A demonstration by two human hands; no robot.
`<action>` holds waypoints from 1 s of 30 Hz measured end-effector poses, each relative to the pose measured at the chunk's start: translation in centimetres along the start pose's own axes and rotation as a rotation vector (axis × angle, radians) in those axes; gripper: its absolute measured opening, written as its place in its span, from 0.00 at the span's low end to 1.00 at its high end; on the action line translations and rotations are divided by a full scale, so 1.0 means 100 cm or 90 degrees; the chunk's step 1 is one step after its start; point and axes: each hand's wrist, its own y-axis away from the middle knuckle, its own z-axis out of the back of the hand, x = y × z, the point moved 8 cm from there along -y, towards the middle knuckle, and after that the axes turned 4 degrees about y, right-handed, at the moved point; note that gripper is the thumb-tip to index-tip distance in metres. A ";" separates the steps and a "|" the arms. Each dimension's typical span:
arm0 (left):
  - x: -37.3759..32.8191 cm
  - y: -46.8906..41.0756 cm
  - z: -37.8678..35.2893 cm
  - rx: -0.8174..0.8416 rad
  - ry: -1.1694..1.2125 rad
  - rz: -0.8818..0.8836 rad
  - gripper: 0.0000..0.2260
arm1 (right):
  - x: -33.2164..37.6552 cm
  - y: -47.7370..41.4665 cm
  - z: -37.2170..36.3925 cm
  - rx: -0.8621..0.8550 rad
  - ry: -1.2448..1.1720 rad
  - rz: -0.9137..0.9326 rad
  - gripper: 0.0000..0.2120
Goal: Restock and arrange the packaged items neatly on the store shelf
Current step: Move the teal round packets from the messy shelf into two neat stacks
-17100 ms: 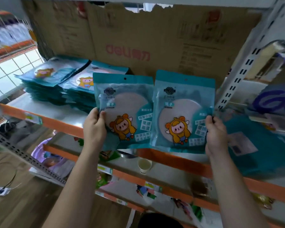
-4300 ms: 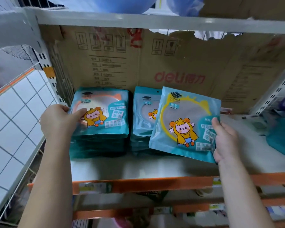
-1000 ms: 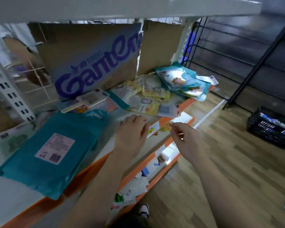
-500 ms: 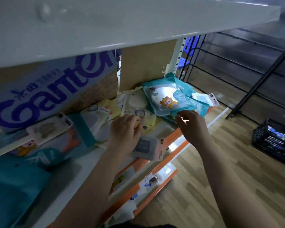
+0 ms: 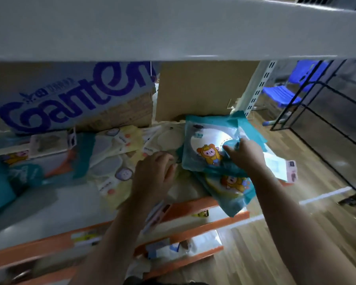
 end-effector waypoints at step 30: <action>-0.027 0.015 -0.084 -0.015 0.083 0.359 0.24 | -0.123 -0.047 -0.023 0.156 -0.713 -0.064 0.05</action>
